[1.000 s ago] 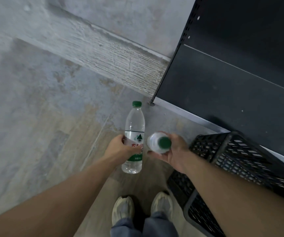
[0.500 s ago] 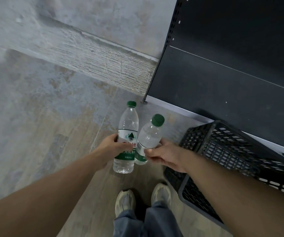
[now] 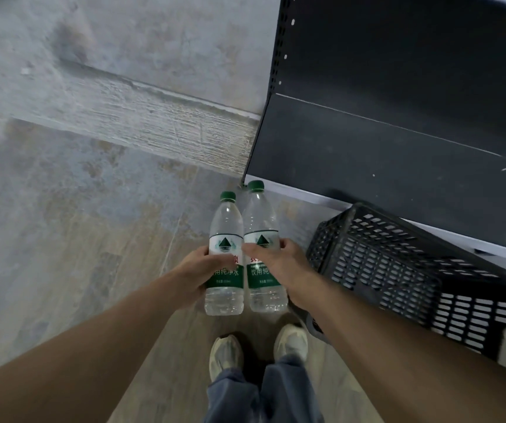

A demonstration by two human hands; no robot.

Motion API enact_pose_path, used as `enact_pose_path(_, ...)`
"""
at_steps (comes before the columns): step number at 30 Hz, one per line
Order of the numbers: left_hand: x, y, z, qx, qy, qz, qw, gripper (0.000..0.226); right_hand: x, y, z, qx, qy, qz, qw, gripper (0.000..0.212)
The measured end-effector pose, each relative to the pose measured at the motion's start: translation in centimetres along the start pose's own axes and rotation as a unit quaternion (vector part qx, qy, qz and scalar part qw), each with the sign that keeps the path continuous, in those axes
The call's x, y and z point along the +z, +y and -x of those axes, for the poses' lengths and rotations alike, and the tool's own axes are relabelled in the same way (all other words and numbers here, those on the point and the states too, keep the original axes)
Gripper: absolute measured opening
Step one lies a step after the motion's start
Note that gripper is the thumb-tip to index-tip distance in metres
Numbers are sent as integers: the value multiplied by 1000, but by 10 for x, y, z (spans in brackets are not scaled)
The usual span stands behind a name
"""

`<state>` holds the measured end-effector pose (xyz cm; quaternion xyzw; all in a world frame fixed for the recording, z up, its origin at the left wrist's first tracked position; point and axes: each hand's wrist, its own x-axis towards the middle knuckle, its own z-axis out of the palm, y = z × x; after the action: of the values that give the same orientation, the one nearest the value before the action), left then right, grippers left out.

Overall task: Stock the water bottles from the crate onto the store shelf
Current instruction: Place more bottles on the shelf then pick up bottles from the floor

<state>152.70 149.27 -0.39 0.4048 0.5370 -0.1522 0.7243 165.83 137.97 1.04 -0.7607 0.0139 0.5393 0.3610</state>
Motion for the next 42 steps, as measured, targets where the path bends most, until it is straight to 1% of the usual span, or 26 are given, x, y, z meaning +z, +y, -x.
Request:
enact_pose_path(4,11,10,23,1,2,-37,999,36,-24,4,24,14,11,-25,1000,63)
enact_pose_path(6,22,13,33,7,15,-51,999,30,-35,4,32,18,22,-39,999,59)
enact_pose_path(9,45,13,42,38,40,-64,996,20,-47,9,45,11,27,-53,998,43)
enact_pose_path(11,63,8,48,62,60,-76,993,23,-53,16,56,6,49,-56,997,40)
enact_pose_path(13,82,2,55,77,62,-83,992,29,-62,22,71,3,64,-57,996,40)
enact_pose_path(15,101,-4,68,91,59,-92,990,24,-78,28,91,-10,63,-69,996,36)
enact_pose_path(18,129,-6,103,120,56,-103,986,17,-110,34,132,-54,37,-63,996,25)
enact_pose_path(21,160,0,153,143,69,-102,982,26,-142,28,181,-79,34,-68,994,35)
enact_pose_path(23,181,9,191,157,84,-99,979,34,-164,16,220,-98,54,-65,992,33)
enact_pose_path(24,192,15,211,174,88,-109,975,36,-176,9,241,-107,62,-61,990,35)
enact_pose_path(27,228,43,271,227,77,-155,958,38,-215,-17,299,-144,87,-46,985,57)
enact_pose_path(31,276,83,339,297,99,-185,931,39,-265,-49,364,-197,173,-22,965,61)
enact_pose_path(35,309,115,403,370,123,-223,893,55,-307,-76,427,-241,232,-21,942,59)
enact_pose_path(38,331,139,455,423,141,-241,862,52,-344,-90,478,-279,290,-30,915,48)
enact_pose_path(42,360,173,532,476,146,-222,838,43,-394,-109,551,-317,343,-45,883,42)
